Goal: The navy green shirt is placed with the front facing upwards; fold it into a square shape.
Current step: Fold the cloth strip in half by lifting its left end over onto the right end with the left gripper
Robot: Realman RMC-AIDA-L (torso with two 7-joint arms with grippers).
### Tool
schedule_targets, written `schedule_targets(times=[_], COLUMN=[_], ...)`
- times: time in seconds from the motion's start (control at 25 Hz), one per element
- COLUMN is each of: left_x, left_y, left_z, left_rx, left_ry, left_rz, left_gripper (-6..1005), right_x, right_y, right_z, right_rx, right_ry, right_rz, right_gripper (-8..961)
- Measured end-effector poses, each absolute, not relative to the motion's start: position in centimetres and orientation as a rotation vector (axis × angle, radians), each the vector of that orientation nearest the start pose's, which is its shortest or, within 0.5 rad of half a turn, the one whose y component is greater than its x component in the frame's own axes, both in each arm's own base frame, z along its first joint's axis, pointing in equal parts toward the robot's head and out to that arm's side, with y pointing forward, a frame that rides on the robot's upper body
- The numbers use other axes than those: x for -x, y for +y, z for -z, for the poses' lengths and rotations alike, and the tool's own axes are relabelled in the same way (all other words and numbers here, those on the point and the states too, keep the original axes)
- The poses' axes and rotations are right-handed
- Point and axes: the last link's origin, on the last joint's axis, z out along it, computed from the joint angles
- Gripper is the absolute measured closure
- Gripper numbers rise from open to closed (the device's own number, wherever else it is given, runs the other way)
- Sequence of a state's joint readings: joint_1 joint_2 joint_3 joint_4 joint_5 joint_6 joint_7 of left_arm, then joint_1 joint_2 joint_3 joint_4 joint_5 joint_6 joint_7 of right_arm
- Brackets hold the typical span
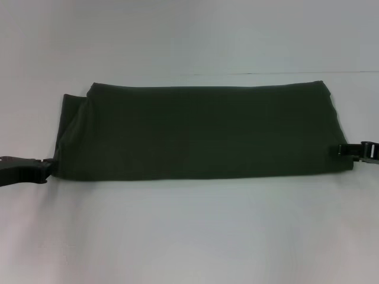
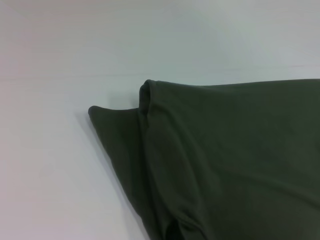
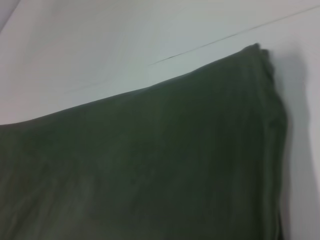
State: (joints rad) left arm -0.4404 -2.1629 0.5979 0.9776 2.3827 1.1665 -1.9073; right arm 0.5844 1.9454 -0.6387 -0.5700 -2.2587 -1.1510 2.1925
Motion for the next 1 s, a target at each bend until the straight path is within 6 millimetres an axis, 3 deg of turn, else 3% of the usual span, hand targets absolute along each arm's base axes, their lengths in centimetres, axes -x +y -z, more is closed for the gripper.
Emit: schedule_targets(times=[0.32, 0.76, 1.0], left_x=[33.6, 33.8, 34.0], left_y=[34.5, 34.4, 34.2], left_z=[-4.3, -4.7, -5.3], left_rx=[2.152, 2.142, 2.129], left_ry=[-1.149, -1.145, -1.135], left_rz=[0.202, 0.197, 0.191], left_gripper=[1000, 999, 998], right_x=[-33.6, -33.9, -34.5], right_y=[37.8, 37.3, 36.5], right_z=[-4.0, -3.8, -4.1], right_rx=[2.049, 2.069, 2.058], right_ry=[1.599, 1.572, 1.585], right_rz=[-0.381, -0.374, -0.393], right_gripper=[388, 846, 904])
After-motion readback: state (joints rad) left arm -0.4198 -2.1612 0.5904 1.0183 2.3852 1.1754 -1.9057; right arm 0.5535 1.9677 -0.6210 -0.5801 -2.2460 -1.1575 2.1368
